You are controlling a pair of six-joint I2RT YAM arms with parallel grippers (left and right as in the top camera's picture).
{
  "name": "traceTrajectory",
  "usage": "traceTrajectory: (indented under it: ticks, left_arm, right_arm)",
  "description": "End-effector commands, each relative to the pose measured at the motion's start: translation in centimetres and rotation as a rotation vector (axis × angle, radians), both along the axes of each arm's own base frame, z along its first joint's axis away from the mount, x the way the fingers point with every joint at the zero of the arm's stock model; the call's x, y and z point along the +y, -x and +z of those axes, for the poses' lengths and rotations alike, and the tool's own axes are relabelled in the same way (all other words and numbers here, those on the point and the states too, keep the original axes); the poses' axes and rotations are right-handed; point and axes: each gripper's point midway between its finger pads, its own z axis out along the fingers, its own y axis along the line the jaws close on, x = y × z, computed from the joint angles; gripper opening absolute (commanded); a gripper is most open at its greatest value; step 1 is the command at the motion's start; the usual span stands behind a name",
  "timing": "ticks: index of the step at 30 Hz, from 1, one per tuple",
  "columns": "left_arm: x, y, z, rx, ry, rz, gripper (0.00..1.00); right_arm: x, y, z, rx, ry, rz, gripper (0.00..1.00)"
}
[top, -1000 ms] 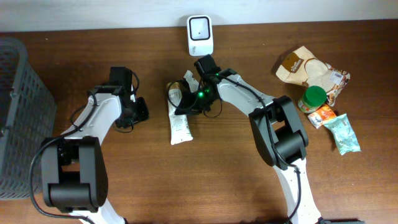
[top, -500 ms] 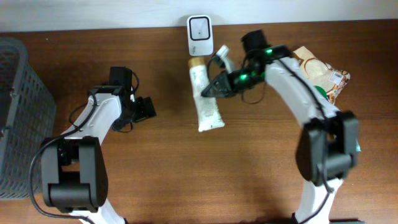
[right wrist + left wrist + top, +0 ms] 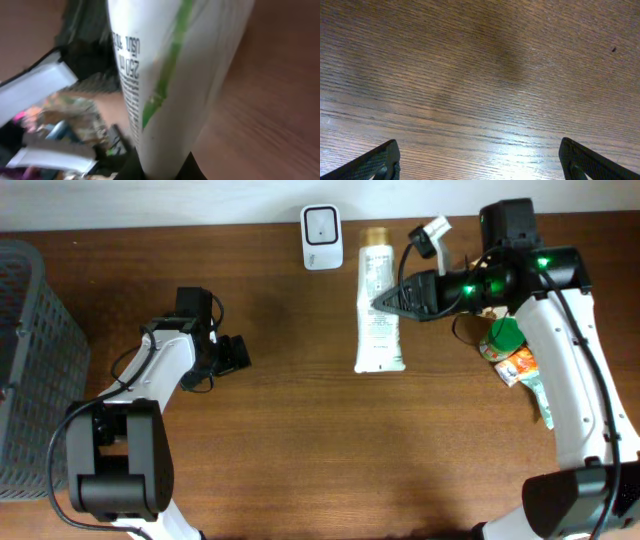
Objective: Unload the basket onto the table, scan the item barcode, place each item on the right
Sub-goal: 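Lift the white tube with the right gripper under the scanner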
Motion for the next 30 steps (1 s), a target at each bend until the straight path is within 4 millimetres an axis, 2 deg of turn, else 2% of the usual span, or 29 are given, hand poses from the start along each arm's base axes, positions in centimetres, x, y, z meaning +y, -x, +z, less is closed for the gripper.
traceTrajectory:
  ticks: [1, 2, 4, 7, 9, 10, 11, 13, 15, 19, 22, 27, 28, 30]
  left_arm:
    - [0.1, 0.2, -0.5, 0.011, -0.01, 0.004, 0.99]
    - [0.2, 0.2, -0.5, 0.011, -0.01, 0.004, 0.99]
    - [0.1, 0.2, -0.5, 0.011, -0.01, 0.004, 0.99]
    - [0.1, 0.2, -0.5, 0.011, -0.01, 0.004, 0.99]
    - [0.2, 0.2, -0.5, 0.011, -0.01, 0.004, 0.99]
    - [0.1, 0.2, -0.5, 0.011, -0.01, 0.004, 0.99]
    - [0.1, 0.2, -0.5, 0.011, -0.01, 0.004, 0.99]
    - [0.1, 0.2, -0.5, 0.011, -0.01, 0.004, 0.99]
    - [0.1, 0.2, -0.5, 0.011, -0.01, 0.004, 0.99]
    - [0.1, 0.2, -0.5, 0.011, -0.01, 0.004, 0.99]
    - [0.2, 0.2, -0.5, 0.011, -0.01, 0.004, 0.99]
    - [0.2, 0.2, -0.5, 0.011, -0.01, 0.004, 0.99]
    - [0.1, 0.2, -0.5, 0.011, -0.01, 0.004, 0.99]
    - [0.2, 0.2, -0.5, 0.011, -0.01, 0.004, 0.99]
  right_arm:
    - [-0.6, -1.3, 5.6, -0.21, 0.198, -0.143, 0.04]
    - [-0.5, -1.8, 6.5, -0.268, 0.245, -0.17, 0.04]
    - [-0.4, -4.0, 7.9, -0.436, 0.386, -0.263, 0.04]
    - [-1.0, -7.8, 7.4, -0.59, 0.619, -0.388, 0.04]
    - [-0.5, -10.5, 6.7, -0.673, 0.724, -0.415, 0.04]
    - [0.2, -12.8, 5.8, -0.739, 0.777, -0.403, 0.04]
    - [0.8, -14.3, 5.0, -0.775, 0.804, -0.38, 0.04]
    - [0.6, -17.7, 2.9, -0.847, 0.927, -0.374, 0.04]
    - [0.3, -20.4, 0.9, -0.901, 1.04, -0.376, 0.04]
    - [1.0, -24.7, -3.3, -0.987, 1.179, -0.349, 0.04]
    - [1.0, -26.7, -5.4, -1.015, 1.233, -0.382, 0.04]
    - [1.9, -28.3, -10.2, -1.006, 1.245, -0.355, 0.04]
    - [2.6, -28.6, -12.1, -1.025, 1.291, -0.286, 0.04]
    - [2.4, -29.1, -13.5, -1.048, 1.394, -0.282, 0.04]
